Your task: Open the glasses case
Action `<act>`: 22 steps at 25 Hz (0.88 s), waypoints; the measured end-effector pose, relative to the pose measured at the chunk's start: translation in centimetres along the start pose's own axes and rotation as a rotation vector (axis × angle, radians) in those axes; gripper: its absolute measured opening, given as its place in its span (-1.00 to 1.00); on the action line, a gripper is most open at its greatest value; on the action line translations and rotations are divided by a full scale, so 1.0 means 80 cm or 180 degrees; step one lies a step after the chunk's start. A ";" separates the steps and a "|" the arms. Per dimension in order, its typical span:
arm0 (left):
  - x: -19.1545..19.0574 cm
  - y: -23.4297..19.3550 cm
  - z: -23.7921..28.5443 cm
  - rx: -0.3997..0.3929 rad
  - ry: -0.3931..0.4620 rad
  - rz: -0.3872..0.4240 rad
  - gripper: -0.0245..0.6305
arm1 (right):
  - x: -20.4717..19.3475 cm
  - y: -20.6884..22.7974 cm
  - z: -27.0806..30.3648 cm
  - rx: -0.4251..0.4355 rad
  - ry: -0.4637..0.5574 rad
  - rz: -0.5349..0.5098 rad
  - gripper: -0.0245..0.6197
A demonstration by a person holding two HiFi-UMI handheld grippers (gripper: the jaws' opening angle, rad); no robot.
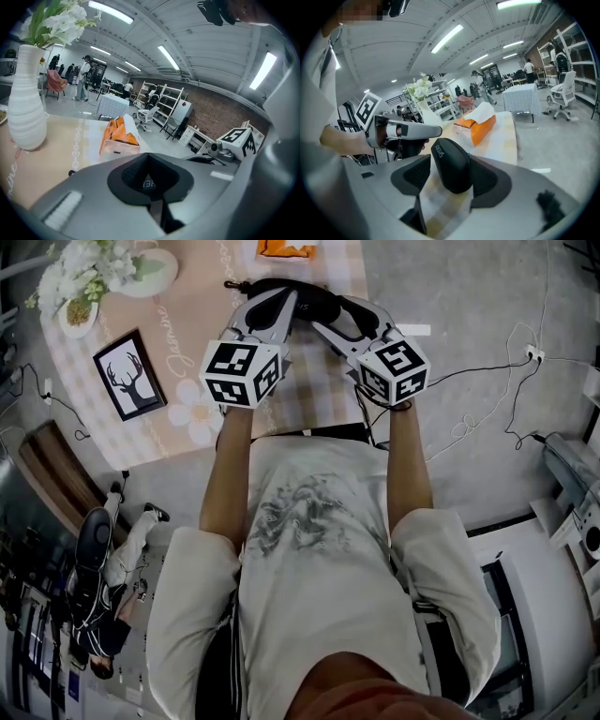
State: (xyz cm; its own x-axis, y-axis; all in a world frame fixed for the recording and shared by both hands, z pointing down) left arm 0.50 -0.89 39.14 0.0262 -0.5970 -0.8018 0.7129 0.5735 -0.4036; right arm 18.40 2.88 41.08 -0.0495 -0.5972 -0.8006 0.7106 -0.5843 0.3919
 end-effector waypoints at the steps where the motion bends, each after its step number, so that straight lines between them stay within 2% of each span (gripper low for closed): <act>1: 0.000 0.001 0.000 -0.0003 -0.0001 0.0002 -0.92 | -0.001 -0.002 -0.001 0.0008 0.0010 -0.0005 -0.10; 18: -0.022 0.004 0.003 0.0101 -0.0133 -0.0016 -0.92 | -0.011 -0.027 -0.017 0.0292 0.0023 -0.0059 -0.10; 22: -0.025 0.005 -0.002 0.0083 -0.0102 -0.0109 -0.92 | -0.004 -0.021 -0.021 0.0330 0.0079 -0.0053 -0.10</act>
State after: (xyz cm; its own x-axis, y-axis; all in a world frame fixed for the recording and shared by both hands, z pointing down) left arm 0.61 0.61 40.56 0.0235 -0.6339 -0.7731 0.7317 0.5378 -0.4187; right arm 18.35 4.99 39.94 -0.0425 -0.5740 -0.8177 0.6333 -0.6485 0.4223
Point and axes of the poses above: the fingertips, and each gripper's own axes: z forward along the fingers, y to its right, x out of its top, the point moved 10 cm from there along -z, backward along the fingers, and after that the axes turned 3 degrees about y, right-handed, at the moved point
